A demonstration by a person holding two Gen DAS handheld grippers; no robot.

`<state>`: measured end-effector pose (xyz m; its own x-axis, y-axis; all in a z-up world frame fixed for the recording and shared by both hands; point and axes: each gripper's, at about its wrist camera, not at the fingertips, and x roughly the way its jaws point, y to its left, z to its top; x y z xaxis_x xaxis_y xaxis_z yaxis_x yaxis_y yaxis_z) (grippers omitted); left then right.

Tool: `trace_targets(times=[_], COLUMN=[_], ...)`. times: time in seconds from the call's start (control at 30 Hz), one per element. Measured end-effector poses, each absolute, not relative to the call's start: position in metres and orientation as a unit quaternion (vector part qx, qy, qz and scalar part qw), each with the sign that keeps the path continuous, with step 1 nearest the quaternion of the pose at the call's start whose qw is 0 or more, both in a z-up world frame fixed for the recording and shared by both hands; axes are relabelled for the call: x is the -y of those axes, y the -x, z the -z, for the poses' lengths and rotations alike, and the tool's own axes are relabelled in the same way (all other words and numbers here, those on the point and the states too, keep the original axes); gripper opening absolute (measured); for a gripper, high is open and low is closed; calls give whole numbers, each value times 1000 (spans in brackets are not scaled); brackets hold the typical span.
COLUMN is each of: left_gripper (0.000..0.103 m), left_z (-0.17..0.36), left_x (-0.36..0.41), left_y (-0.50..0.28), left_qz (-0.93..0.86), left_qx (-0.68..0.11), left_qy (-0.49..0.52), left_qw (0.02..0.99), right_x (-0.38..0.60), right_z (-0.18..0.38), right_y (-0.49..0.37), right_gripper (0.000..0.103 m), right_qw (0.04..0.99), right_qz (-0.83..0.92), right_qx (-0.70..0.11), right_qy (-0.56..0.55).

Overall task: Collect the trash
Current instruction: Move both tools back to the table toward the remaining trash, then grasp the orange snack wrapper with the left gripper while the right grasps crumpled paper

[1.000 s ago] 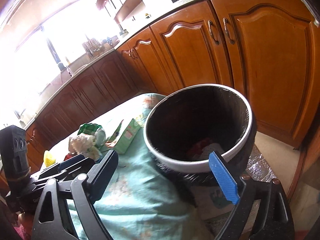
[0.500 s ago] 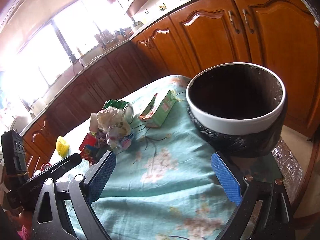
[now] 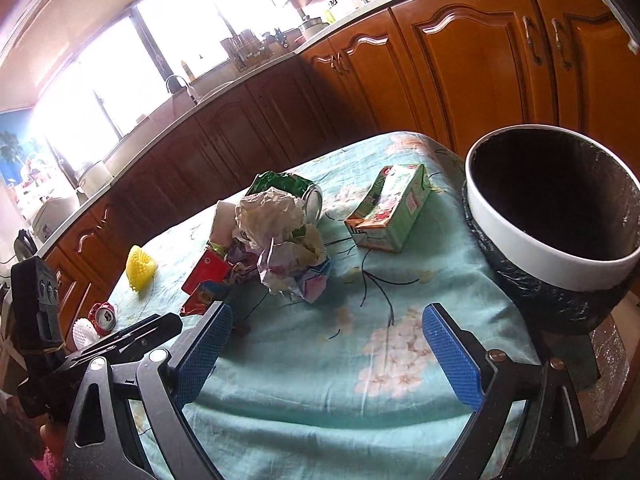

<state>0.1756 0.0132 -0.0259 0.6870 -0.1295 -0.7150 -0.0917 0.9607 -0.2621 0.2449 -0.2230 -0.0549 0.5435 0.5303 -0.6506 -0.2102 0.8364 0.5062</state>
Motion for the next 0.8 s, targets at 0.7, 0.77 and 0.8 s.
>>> trace_targets(times=[0.7,0.77,0.8], left_gripper=[1,0,0], left_z=[55,55,54], left_x=[-15,-16,-15], left_y=[-224,-224,-223], left_qz=[77,80,79], left_qx=[-436,-435,-432], left_qy=[150,150,144], left_qw=[884,884,887], right_x=[169,170,172], right_z=[87,84,81], right_y=[-294,-290,-287], right_gripper=[40,36,36], right_qw=[826,827,828], right_qz=[-261,-263,-263], right_qx=[-477,-473,-471], right_qy=[-152,-151,-151])
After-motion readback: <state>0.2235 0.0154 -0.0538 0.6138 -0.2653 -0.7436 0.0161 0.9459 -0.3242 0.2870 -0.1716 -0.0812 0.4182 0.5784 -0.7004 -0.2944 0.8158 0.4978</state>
